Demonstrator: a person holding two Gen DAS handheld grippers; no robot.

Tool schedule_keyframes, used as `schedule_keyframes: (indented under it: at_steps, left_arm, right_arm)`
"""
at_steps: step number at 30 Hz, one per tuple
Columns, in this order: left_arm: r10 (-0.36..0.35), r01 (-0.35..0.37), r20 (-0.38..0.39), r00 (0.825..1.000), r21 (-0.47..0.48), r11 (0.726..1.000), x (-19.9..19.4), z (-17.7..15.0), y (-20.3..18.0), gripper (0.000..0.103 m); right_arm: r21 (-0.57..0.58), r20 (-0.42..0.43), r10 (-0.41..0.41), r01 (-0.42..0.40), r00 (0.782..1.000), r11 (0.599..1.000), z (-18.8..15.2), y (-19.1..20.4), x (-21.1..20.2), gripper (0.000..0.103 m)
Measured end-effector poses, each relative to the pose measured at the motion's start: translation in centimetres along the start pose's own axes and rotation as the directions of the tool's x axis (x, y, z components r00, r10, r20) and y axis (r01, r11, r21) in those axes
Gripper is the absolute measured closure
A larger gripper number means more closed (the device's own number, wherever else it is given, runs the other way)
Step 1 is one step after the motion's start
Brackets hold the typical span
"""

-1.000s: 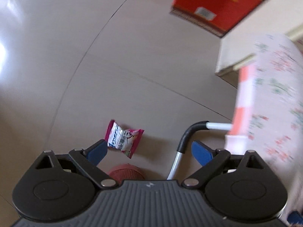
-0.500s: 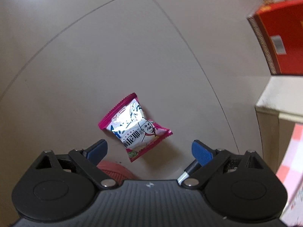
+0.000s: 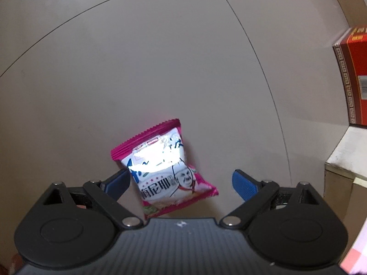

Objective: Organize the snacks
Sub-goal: 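Grasp the pink 'America' snack bag from the floor with the left tool, then lift the pink bag with the left tool back up over the table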

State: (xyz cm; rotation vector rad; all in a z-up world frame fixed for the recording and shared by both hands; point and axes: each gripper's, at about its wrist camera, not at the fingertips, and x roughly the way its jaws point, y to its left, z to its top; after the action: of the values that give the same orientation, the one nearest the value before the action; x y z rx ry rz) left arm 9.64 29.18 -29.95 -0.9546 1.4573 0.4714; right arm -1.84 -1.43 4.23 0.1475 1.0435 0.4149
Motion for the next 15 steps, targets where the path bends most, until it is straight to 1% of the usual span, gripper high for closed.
schedule_keyframes:
  at_steps: [1, 2, 4, 5, 6, 7, 8, 9, 13, 15]
  left_arm:
    - [0.013, -0.013, 0.007, 1.000, 0.014, 1.000, 0.1, -0.1, -0.2, 0.011]
    - [0.030, -0.031, 0.021, 0.999, 0.031, 0.999, 0.2, -0.4, -0.4, 0.017]
    - [0.040, -0.043, 0.051, 0.998, 0.060, 0.997, -0.1, -0.7, -0.6, 0.022]
    - [0.037, -0.042, 0.064, 0.997, 0.079, 0.996, -0.3, -0.8, -0.6, 0.030]
    - [0.035, -0.042, 0.072, 0.997, 0.097, 0.994, -0.4, -0.9, -0.8, 0.040]
    - [0.031, -0.039, 0.076, 0.997, 0.115, 0.993, -0.6, -1.1, -1.0, 0.047]
    - [0.028, -0.038, 0.074, 0.997, 0.130, 0.991, -0.6, -1.3, -1.0, 0.056]
    - [0.027, -0.037, 0.071, 0.997, 0.139, 0.990, -0.6, -1.4, -1.0, 0.058]
    - [0.029, -0.041, 0.079, 0.996, 0.153, 0.987, -0.8, -1.8, -0.7, 0.063]
    - [0.026, -0.040, 0.090, 0.996, 0.159, 0.987, -1.2, -0.7, -0.1, 0.065]
  right_arm:
    - [0.003, 0.002, 0.002, -0.002, 1.000, 1.000, 0.0, 0.0, 0.0, 0.014]
    - [0.004, 0.004, 0.003, -0.003, 1.000, 1.000, 0.0, -0.1, 0.0, 0.014]
    - [0.006, 0.006, 0.004, -0.004, 1.000, 1.000, 0.0, -0.1, 0.0, 0.014]
    - [0.007, 0.007, 0.003, -0.004, 1.000, 1.000, 0.0, -0.1, 0.0, 0.014]
    - [0.009, 0.008, 0.003, -0.003, 1.000, 1.000, 0.0, -0.1, -0.1, 0.014]
    - [0.011, 0.009, 0.002, -0.002, 1.000, 1.000, -0.1, -0.1, -0.1, 0.014]
    - [0.013, 0.011, 0.002, -0.002, 1.000, 1.000, -0.1, -0.1, -0.1, 0.014]
    - [0.016, 0.013, 0.002, -0.002, 1.000, 1.000, -0.1, -0.1, -0.2, 0.014]
    - [0.025, 0.019, -0.006, 0.005, 1.000, 1.000, -0.4, -0.3, -0.5, 0.014]
    - [0.032, 0.020, -0.013, 0.012, 1.000, 0.999, -0.5, -0.4, -0.7, 0.014]
